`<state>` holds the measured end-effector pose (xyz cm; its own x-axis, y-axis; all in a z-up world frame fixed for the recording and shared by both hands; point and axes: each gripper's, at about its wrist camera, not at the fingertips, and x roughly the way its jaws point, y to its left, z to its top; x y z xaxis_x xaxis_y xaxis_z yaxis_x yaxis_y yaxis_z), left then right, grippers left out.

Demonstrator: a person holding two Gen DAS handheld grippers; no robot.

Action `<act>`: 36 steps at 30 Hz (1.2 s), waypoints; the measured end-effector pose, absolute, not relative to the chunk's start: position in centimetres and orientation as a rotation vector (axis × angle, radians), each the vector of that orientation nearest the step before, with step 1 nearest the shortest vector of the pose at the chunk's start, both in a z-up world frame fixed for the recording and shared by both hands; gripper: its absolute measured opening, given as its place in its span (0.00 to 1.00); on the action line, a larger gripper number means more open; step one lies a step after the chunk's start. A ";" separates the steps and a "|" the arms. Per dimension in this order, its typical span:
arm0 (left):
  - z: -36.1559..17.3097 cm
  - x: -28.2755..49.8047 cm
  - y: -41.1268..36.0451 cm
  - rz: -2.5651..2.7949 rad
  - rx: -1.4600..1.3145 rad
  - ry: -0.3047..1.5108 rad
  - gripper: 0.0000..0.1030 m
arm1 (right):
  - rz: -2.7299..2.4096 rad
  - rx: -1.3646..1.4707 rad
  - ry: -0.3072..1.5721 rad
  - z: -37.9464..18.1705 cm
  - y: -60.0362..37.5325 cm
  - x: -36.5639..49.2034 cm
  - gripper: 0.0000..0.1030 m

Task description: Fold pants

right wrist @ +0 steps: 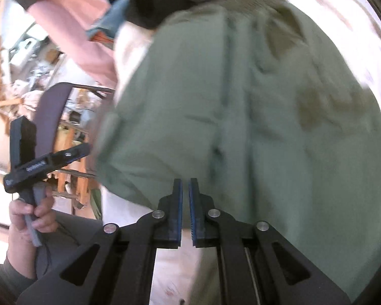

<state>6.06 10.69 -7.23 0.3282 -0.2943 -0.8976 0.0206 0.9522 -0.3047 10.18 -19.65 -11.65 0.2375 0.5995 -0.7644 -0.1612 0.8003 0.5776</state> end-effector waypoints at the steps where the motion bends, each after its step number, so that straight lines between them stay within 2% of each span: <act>1: -7.6 6.1 10.3 -0.206 -0.242 1.226 0.56 | 0.555 0.422 1.229 -11.6 -18.6 10.5 0.07; 5: -11.8 7.0 7.7 -0.183 -0.154 1.341 0.56 | 0.570 0.413 1.302 -15.4 -15.3 12.9 0.07; 6: -13.1 7.2 6.7 -0.170 -0.100 1.372 0.56 | 0.525 0.381 1.329 -16.7 -15.1 13.2 0.02; 9: -15.9 7.6 4.8 -0.139 0.028 1.425 0.57 | 0.392 0.342 1.421 -20.8 -15.5 13.7 0.02; 12: -15.9 7.8 3.1 -0.106 0.118 1.404 0.60 | 0.412 0.433 1.418 -20.3 -16.4 13.5 0.07; 14: -14.3 7.6 2.6 -0.119 0.092 1.375 0.60 | 0.497 0.478 1.368 -17.8 -17.2 12.9 0.07; 16: -12.4 6.8 2.2 -0.134 0.070 1.324 0.67 | 0.548 0.478 1.302 -15.0 -18.7 11.9 0.07; 17: -11.3 6.2 2.2 -0.132 0.055 1.290 0.81 | 0.561 0.473 1.243 -12.8 -20.2 11.0 0.08; 18: -10.2 5.6 2.2 -0.128 0.038 1.254 0.93 | 0.556 0.471 1.210 -11.6 -21.6 10.4 0.11; 20: -8.4 4.6 2.4 -0.122 0.016 1.193 0.94 | 0.521 0.473 1.157 -9.1 -25.0 9.0 0.21; 21: -7.6 4.2 2.5 -0.125 -0.001 1.169 0.94 | 0.491 0.479 1.138 -8.1 -27.0 8.3 0.36; 23: -6.9 3.6 3.3 -0.130 -0.063 1.151 0.94 | 0.410 0.505 1.102 -6.4 -30.4 7.7 0.57; 27: -6.6 2.9 4.1 -0.181 -0.190 1.151 0.94 | 0.267 0.458 1.102 -5.1 -32.8 6.6 0.58; 36: -6.5 1.8 -0.6 -0.252 -0.059 1.110 0.94 | 0.188 0.387 1.111 -7.9 -38.4 9.9 0.57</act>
